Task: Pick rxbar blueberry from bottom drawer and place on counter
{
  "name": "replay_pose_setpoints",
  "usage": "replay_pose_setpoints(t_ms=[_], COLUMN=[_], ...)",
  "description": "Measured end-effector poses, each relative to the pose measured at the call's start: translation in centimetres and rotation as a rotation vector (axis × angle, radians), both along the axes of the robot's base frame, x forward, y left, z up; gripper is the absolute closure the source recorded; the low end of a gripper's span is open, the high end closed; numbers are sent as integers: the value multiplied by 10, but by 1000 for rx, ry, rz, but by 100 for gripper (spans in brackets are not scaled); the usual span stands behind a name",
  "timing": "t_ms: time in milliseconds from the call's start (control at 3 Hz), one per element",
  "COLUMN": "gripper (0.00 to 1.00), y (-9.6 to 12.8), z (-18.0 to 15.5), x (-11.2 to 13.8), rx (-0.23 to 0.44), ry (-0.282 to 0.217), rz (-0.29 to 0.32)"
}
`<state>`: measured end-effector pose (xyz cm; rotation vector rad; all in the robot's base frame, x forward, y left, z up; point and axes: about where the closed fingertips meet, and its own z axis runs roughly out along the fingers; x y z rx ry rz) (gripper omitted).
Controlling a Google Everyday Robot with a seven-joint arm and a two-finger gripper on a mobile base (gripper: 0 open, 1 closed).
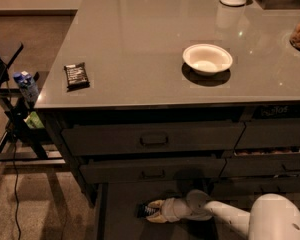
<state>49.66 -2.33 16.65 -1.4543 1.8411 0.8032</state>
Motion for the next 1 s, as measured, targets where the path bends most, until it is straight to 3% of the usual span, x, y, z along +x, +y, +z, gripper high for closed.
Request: replay_pose_setpoints(t_ms=[333, 667, 1000], gripper=[100, 100, 100], y=[-12, -6, -6], z=[36, 82, 82], x=[-3, -28, -29], rx=[-45, -110, -110], ry=[-38, -65, -64], rz=[-50, -84, -83])
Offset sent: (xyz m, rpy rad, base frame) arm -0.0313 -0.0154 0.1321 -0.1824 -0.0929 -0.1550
